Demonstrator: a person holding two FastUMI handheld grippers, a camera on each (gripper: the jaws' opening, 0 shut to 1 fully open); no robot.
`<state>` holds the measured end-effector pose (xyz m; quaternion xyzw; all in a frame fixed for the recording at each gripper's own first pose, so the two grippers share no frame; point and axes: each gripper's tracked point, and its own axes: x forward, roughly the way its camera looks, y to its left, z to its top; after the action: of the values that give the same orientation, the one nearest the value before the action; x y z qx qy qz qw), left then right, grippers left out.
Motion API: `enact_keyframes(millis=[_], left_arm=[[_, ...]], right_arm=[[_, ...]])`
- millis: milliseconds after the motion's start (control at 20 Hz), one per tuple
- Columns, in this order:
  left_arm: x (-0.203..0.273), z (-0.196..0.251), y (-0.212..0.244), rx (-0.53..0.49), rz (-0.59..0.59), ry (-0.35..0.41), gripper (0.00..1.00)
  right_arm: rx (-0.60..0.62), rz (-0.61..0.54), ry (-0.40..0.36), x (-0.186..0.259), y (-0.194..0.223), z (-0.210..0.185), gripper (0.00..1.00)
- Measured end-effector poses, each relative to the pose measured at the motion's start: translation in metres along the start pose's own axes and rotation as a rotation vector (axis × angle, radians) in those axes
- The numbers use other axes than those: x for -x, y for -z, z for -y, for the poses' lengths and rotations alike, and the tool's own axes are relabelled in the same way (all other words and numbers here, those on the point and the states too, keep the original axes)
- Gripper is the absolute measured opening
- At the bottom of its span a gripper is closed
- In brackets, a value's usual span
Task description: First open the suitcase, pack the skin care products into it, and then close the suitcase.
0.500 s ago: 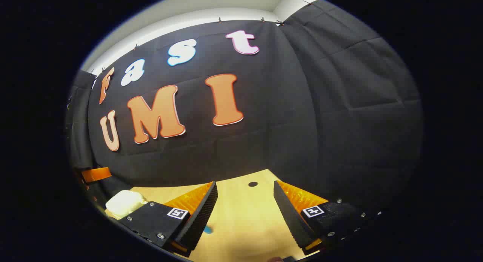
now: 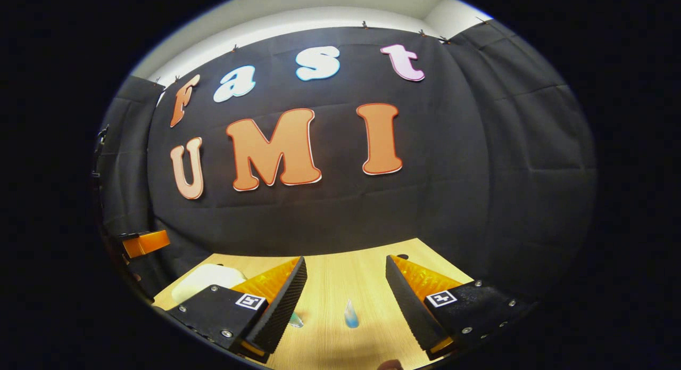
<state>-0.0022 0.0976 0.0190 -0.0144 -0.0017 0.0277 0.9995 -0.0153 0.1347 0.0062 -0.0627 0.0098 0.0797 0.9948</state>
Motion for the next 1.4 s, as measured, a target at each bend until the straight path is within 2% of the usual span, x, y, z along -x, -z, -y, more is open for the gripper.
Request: enact_keyframes(millis=[300, 450, 700, 850, 1000, 1200, 1400], left_arm=[[-0.007, 0.063, 0.003, 0.055, 0.011, -0.059, 0.97], [-0.015, 0.081, 0.001, 0.029, 0.01, -0.043, 0.97], [-0.04, 0.074, -0.002, -0.074, -0.009, 0.016, 0.97], [-0.047, 0.056, 0.02, -0.311, -0.04, -0.009, 0.97], [-0.049, 0.056, 0.055, -0.615, -0.077, -0.013, 1.0], [-0.049, 0.063, 0.148, -0.804, -0.279, 0.068, 0.98], [-0.061, 0.064, 0.194, -0.975, -0.375, 0.114, 0.98]], right_arm=[[0.039, -0.02, -0.204, -0.048, -0.014, 0.006, 0.94], [0.042, -0.066, -0.216, -0.062, -0.004, 0.01, 0.94], [0.039, -0.08, -0.158, -0.073, 0.007, 0.001, 0.94], [0.032, -0.122, -0.101, -0.06, 0.031, 0.009, 0.94], [0.028, -0.168, -0.064, -0.051, 0.051, 0.03, 0.94], [-0.017, -0.221, -0.01, -0.041, 0.069, 0.061, 0.94], [-0.025, -0.268, 0.04, -0.032, 0.084, 0.092, 0.94]])
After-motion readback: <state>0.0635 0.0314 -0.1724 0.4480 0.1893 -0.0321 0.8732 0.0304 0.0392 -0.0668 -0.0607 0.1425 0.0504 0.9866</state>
